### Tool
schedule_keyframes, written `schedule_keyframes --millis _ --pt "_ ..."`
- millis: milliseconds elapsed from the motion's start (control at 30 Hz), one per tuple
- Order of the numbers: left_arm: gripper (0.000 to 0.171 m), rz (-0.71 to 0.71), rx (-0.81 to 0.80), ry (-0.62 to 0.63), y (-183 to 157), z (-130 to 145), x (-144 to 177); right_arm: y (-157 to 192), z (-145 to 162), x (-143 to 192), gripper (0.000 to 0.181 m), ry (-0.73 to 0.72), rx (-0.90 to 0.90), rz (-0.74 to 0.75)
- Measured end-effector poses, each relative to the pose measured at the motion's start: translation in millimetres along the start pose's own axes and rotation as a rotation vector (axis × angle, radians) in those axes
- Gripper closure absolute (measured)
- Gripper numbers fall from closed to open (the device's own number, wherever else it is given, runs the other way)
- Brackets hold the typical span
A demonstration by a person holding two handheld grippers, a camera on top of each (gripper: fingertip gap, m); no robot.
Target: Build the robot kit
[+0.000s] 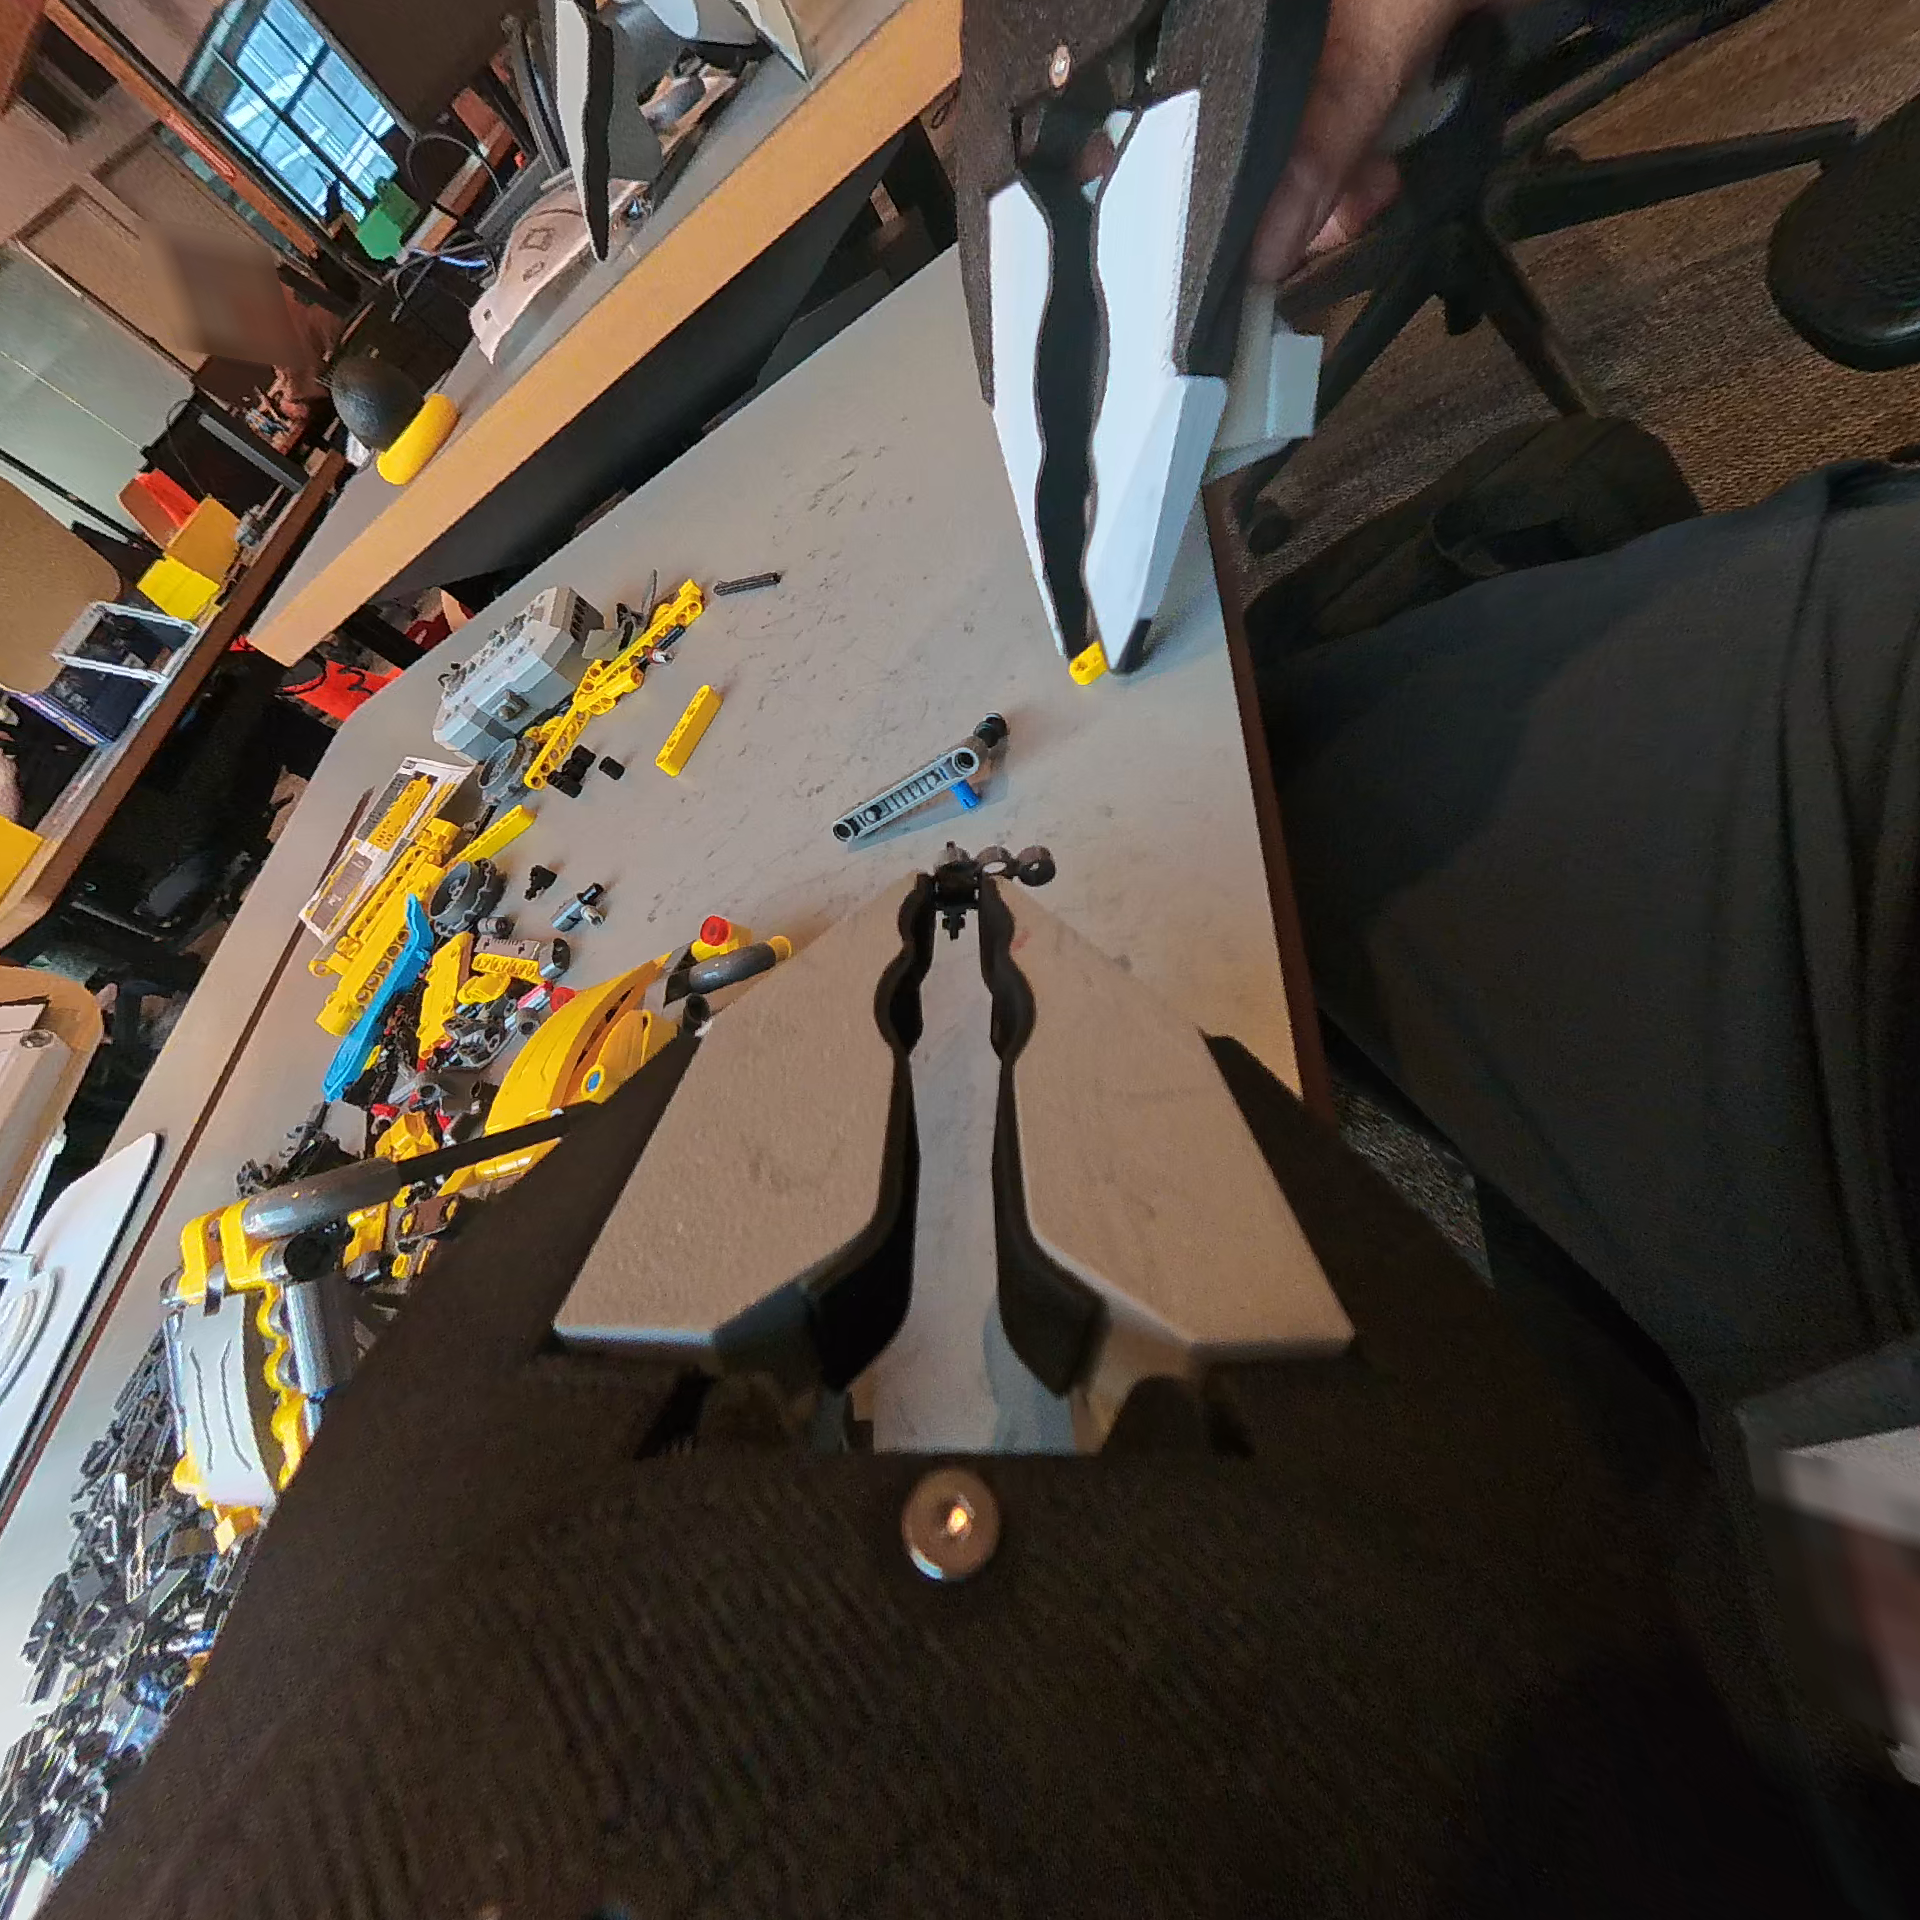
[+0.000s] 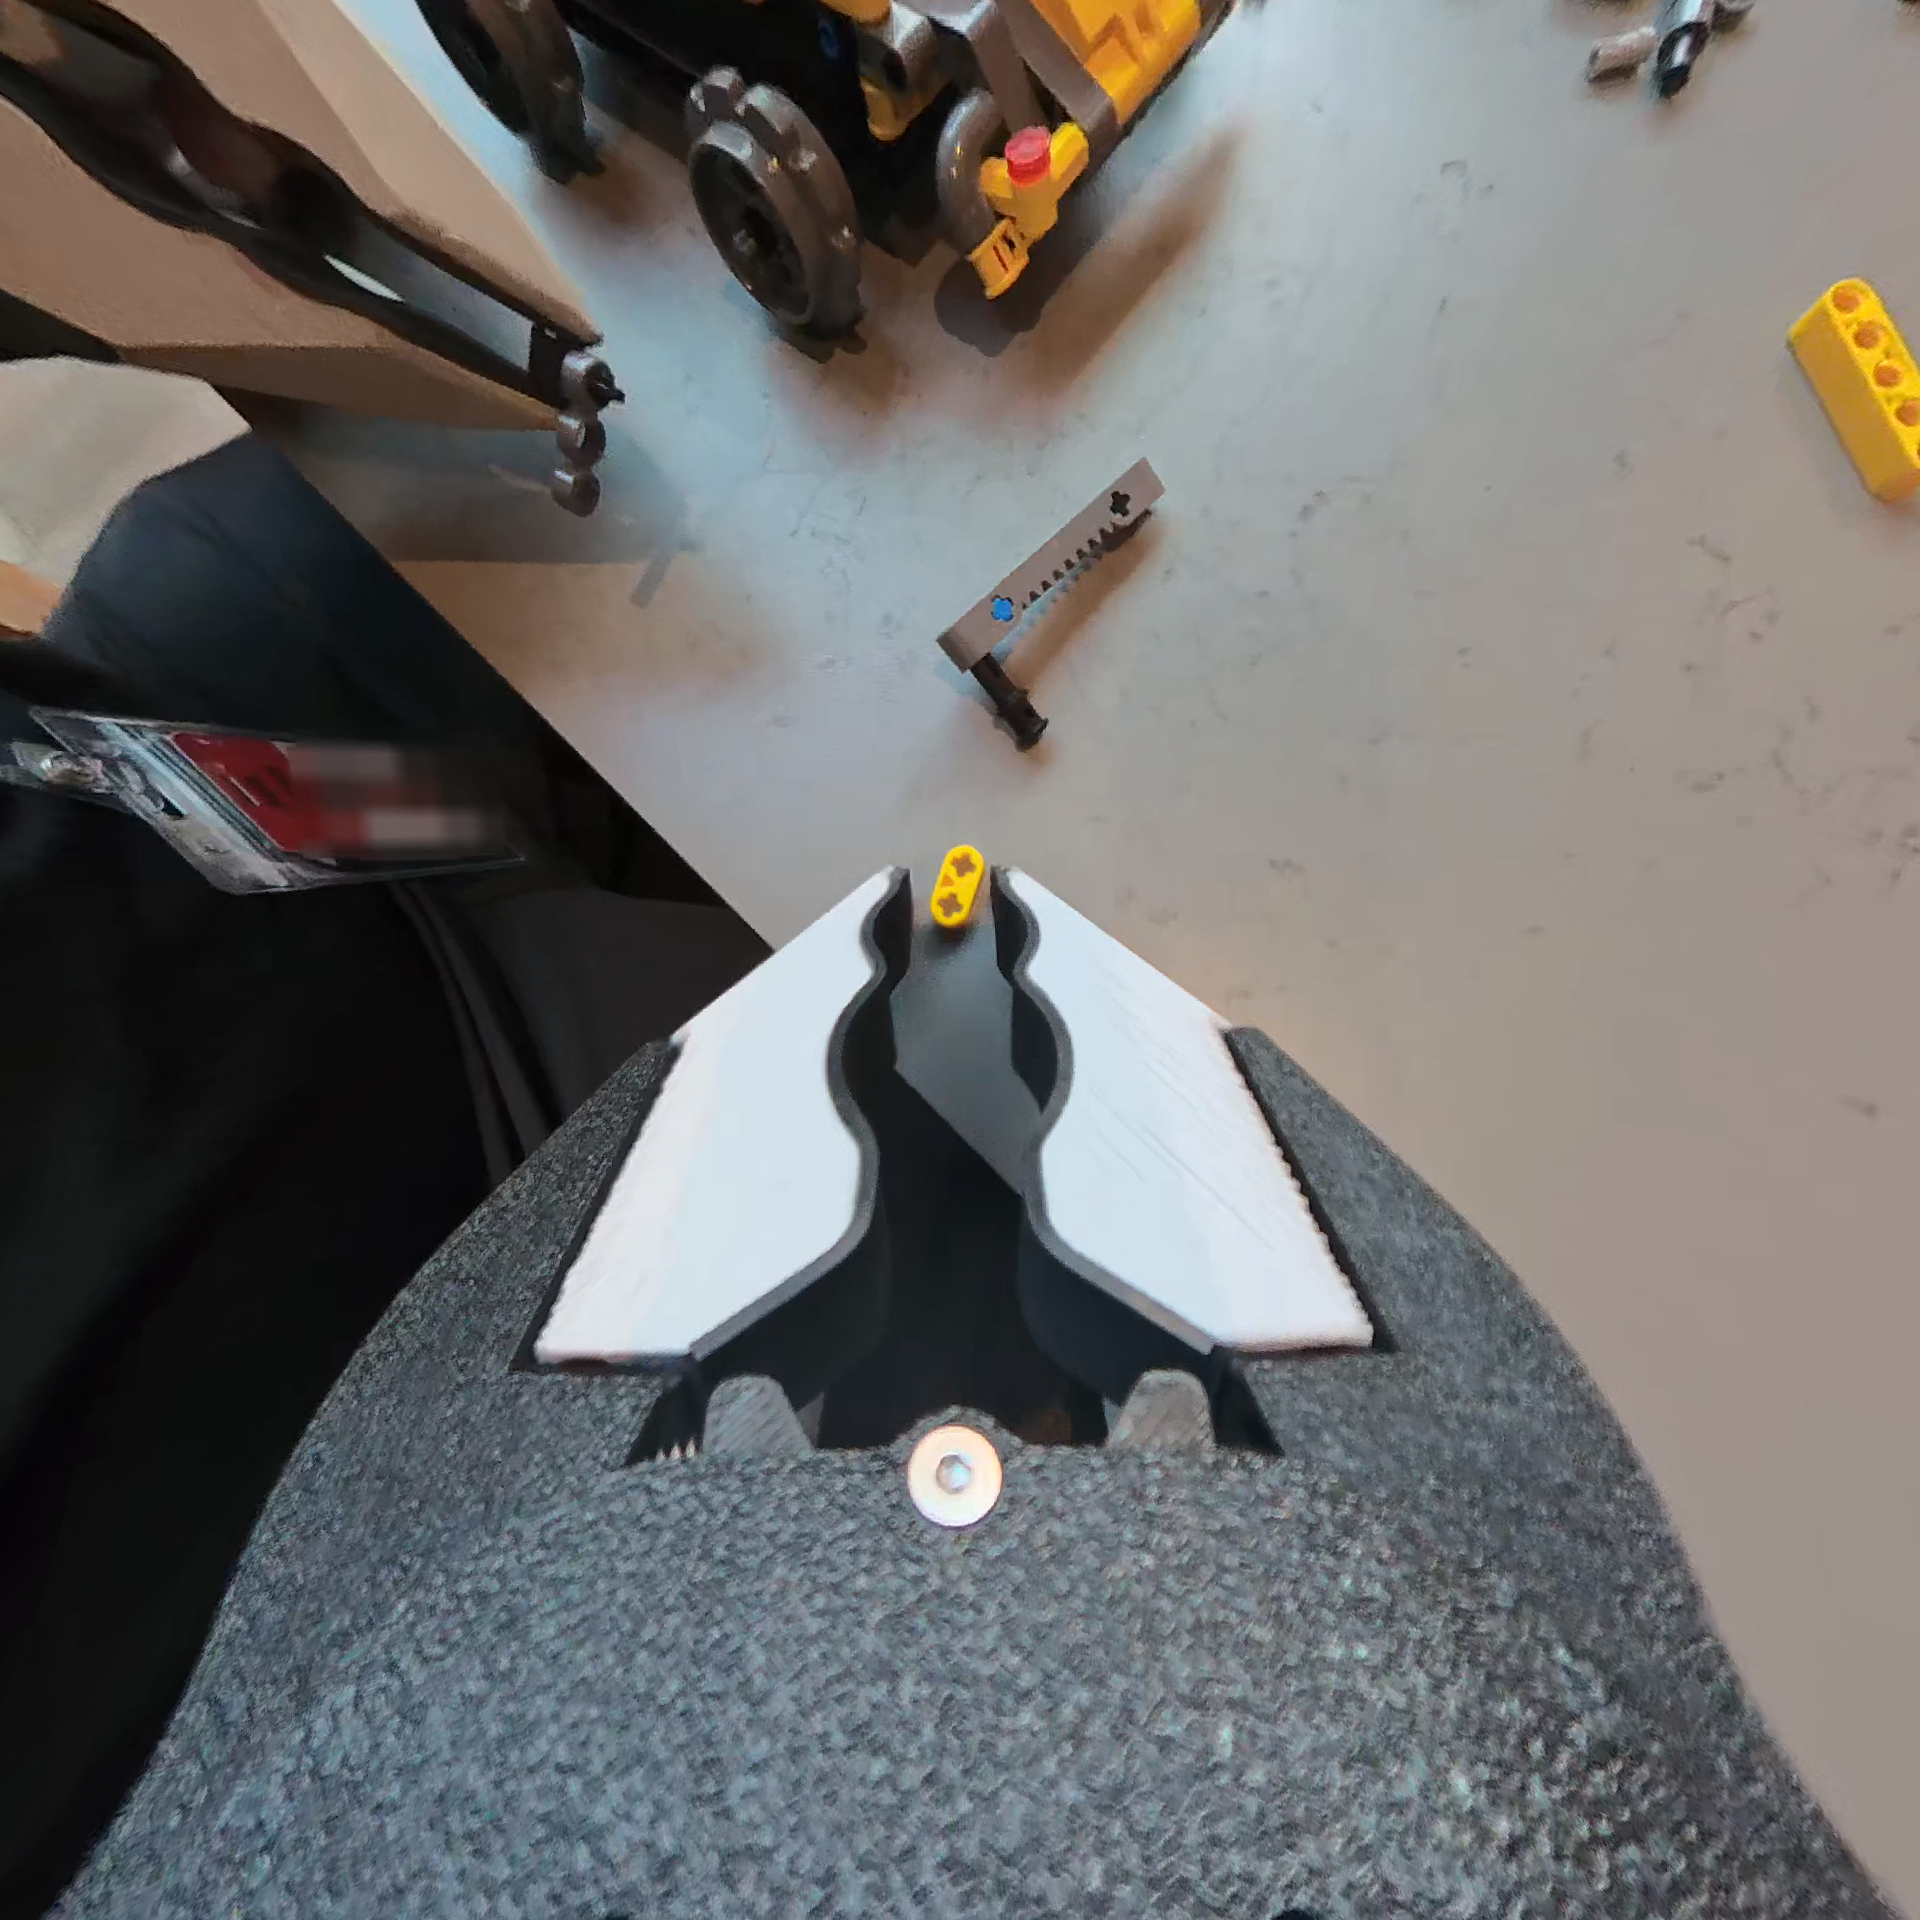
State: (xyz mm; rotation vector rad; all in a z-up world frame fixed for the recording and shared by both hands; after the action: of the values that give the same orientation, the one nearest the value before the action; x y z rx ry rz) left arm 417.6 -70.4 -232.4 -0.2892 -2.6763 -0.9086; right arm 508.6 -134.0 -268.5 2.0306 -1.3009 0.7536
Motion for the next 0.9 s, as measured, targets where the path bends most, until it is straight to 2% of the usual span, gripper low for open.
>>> schedule_keyframes --millis 100,333,433,633,733,900 --pt "0.166 -0.002 -0.012 -0.039 -0.8 -5.0 2.1 -2.6 -1.3 -1.9 0.173 -0.033 -0.031 0.007" --pt "0.166 -0.021 -0.021 -0.122 2.2 -13.9 7.0 8.3 -4.7 -6.5 0.174 -0.133 -0.136 -0.11" --pt "0.166 -0.031 -0.003 -0.165 5.5 -19.5 11.3 28.0 -27.6 -2.2 0.174 -0.264 -0.173 -0.271" --pt "0.166 -0.11 0.005 -0.26 18.1 -31.5 23.0 51.6 -76.7 19.2 0.175 -0.532 -0.335 -0.693" --pt "0.166 -0.157 -0.038 -0.309 23.2 -35.7 25.9 55.7 -89.2 20.4 0.175 -0.592 -0.379 -0.804" --pt "0.166 -0.175 -0.026 -0.312 27.0 -35.3 26.9 57.4 -105.2 19.5 0.175 -0.672 -0.446 -0.928"
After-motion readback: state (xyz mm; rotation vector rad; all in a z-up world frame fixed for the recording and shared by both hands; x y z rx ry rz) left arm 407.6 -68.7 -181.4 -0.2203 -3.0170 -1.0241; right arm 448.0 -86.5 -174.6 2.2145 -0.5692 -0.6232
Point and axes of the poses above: each gripper's, where its closed fingertips meet, x back along the fingers, z out of its underside, y = z × x across the jaws, the point moved 2 cm from there along x, back along the fingers, and after that the axes turned 5 degrees about -z, right-handed, at the moved point
